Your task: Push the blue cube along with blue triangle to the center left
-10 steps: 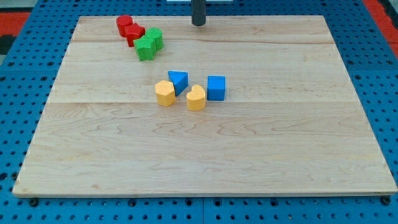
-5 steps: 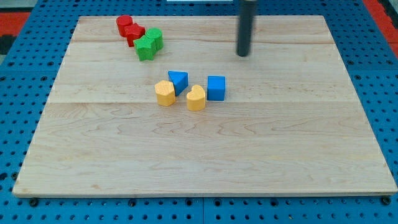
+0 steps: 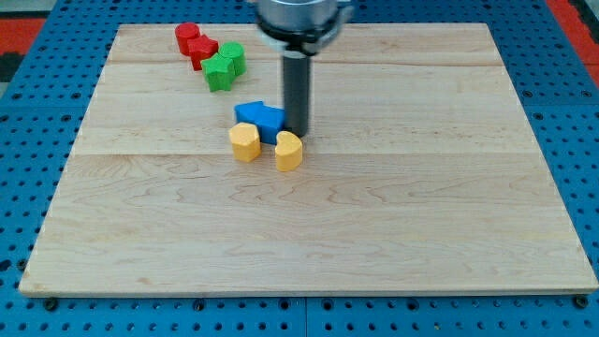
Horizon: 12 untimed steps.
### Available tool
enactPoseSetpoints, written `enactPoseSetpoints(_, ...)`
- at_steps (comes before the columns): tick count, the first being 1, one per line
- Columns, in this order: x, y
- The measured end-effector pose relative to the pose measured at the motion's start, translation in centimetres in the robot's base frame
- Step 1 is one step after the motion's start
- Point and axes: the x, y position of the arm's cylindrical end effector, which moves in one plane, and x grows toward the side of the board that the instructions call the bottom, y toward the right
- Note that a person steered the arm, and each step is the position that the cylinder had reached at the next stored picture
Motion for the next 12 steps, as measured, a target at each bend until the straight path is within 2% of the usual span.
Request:
enactPoseSetpoints(1,-1.0,-4.9)
enactPoseSetpoints(3,-4.8,-6.9)
enactPoseSetpoints(4,-5.3,-7.7)
enactPoseSetpoints(9,-5.7,-14.2)
enactPoseSetpoints(12,-6.7,-14.2)
